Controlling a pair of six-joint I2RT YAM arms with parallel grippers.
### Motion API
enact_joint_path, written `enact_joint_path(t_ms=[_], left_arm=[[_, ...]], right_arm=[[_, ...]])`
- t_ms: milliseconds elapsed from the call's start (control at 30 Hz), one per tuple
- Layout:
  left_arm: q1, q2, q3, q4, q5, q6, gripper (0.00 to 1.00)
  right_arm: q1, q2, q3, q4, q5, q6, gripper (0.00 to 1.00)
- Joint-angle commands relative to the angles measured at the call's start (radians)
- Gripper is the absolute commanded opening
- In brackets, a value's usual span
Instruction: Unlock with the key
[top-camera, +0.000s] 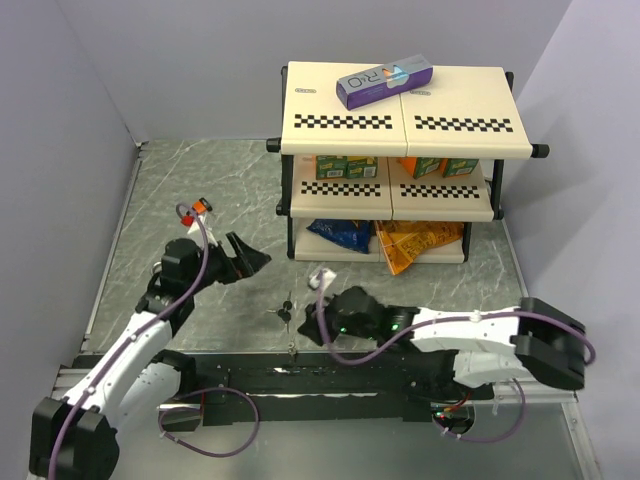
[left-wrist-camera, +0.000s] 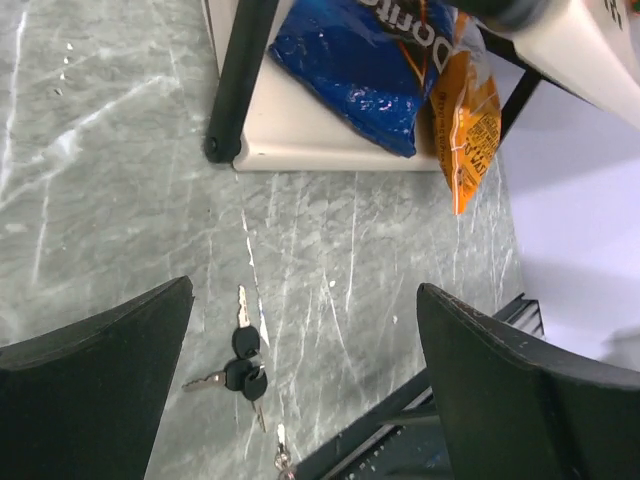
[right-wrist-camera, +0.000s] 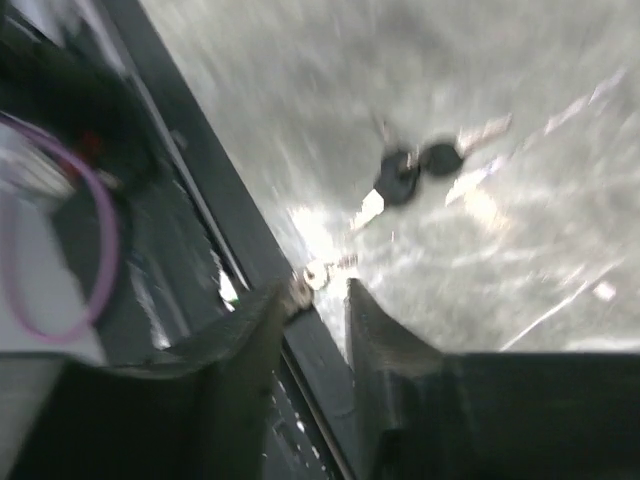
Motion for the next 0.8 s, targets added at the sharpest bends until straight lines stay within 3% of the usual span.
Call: enact_joint_path(t_ms=[0, 100, 233, 467, 767], left_arm=[[0.061, 0.054, 0.166, -0.119, 0.126, 0.083, 1.0], [0.08, 0.071, 0.246, -0.214, 0.098, 0.175, 0.99], [0.085, 0.06, 0.291, -0.323, 0.003, 0.271, 0.99], [0.089, 0.028, 0.247, -0.312, 0.012, 0.286, 0.99], [0.094, 0.03, 0.254, -0.317, 0.012, 0.306, 0.99]], right_arm=[[0.116, 0.14, 0.156, -0.174, 0.256, -0.014, 0.48], [0.186, 0.254, 0.262, -0.245, 0.339, 0.009, 0.54], [0.255, 0.386, 0.385, -0.408, 0.44, 0.051, 0.56], [0.283, 0.518, 0.523, -0.57, 0.485, 0.103, 0.55], [0.292, 0.604, 0.58, -0.618, 0.442, 0.14, 0.49]])
